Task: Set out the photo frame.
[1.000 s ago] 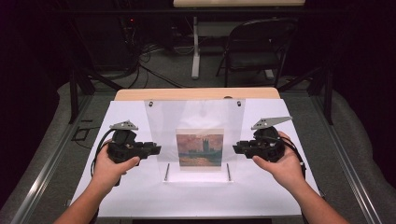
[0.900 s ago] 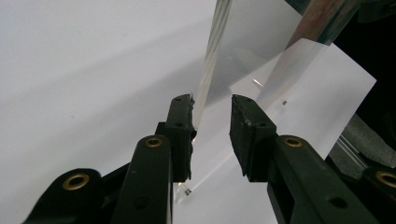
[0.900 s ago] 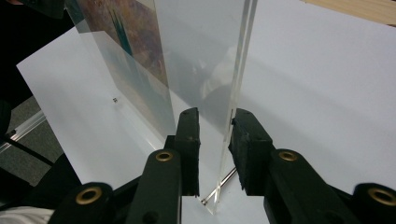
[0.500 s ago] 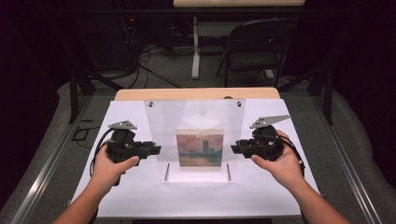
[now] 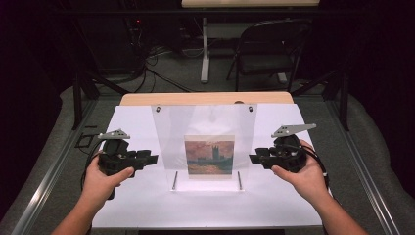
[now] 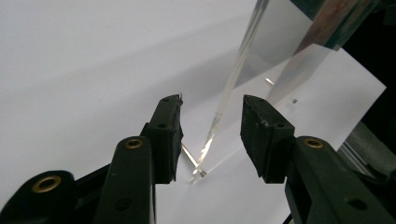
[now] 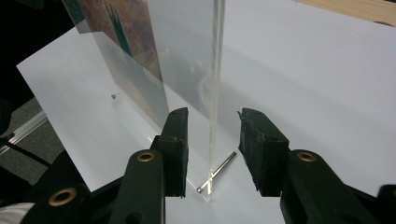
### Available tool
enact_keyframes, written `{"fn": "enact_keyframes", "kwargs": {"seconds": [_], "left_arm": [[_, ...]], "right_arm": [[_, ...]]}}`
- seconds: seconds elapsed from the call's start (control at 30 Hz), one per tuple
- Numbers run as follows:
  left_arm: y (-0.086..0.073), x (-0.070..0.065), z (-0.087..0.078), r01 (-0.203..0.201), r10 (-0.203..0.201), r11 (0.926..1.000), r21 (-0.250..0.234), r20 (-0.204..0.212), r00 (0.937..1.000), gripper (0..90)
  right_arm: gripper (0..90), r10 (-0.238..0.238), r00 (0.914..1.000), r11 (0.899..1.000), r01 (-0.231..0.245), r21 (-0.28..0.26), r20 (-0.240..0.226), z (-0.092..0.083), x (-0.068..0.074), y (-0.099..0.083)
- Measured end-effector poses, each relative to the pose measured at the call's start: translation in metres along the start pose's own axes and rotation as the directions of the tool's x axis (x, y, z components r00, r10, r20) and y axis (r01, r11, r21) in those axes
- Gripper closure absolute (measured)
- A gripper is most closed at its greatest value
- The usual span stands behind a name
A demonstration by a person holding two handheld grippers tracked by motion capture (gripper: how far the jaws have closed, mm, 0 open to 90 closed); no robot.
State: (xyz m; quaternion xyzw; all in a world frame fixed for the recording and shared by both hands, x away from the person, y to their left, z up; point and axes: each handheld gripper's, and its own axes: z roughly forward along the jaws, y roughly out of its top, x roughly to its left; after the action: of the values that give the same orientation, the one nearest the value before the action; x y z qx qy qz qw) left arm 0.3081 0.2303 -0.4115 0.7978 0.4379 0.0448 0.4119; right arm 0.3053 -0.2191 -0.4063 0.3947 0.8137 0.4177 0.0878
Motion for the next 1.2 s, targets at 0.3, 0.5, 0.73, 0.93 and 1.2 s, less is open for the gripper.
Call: {"fn": "enact_keyframes", "kwargs": {"seconds": [0.3, 0.5, 0.73, 0.93, 1.2], "left_arm": [[-0.007, 0.006, -0.007, 0.011, -0.012, 0.9999, -0.006, -0.087, 0.9962, 53.7], [-0.015, 0.009, -0.005, 0.004, -0.004, 1.0, -0.001, -0.157, 0.9876, 50.1], [-0.03, 0.012, -0.005, 0.026, -0.03, 0.9995, -0.019, -0.195, 0.9803, 46.5], [-0.047, 0.014, -0.01, 0.039, -0.049, 0.9981, -0.047, -0.213, 0.9758, 43.5], [-0.075, 0.017, 0.001, 0.062, -0.078, 0.9954, -0.072, -0.24, 0.9677, 40.1]], "right_arm": [[56.5, 0.005, 0.9987, 1.0, -0.006, 0.002, 0.05, -0.008, -0.004, -0.007], [46.7, -0.008, 0.994, 1.0, 0.008, -0.001, 0.109, -0.003, -0.007, -0.014], [39.6, -0.005, 0.9812, 1.0, 0.007, -0.012, 0.193, -0.003, -0.011, -0.028], [38.5, 0.002, 0.9716, 1.0, 0.001, -0.015, 0.236, -0.005, -0.011, -0.046], [38.2, 0.025, 0.9658, 0.999, -0.018, -0.03, 0.258, 0.001, -0.009, -0.073]]}}
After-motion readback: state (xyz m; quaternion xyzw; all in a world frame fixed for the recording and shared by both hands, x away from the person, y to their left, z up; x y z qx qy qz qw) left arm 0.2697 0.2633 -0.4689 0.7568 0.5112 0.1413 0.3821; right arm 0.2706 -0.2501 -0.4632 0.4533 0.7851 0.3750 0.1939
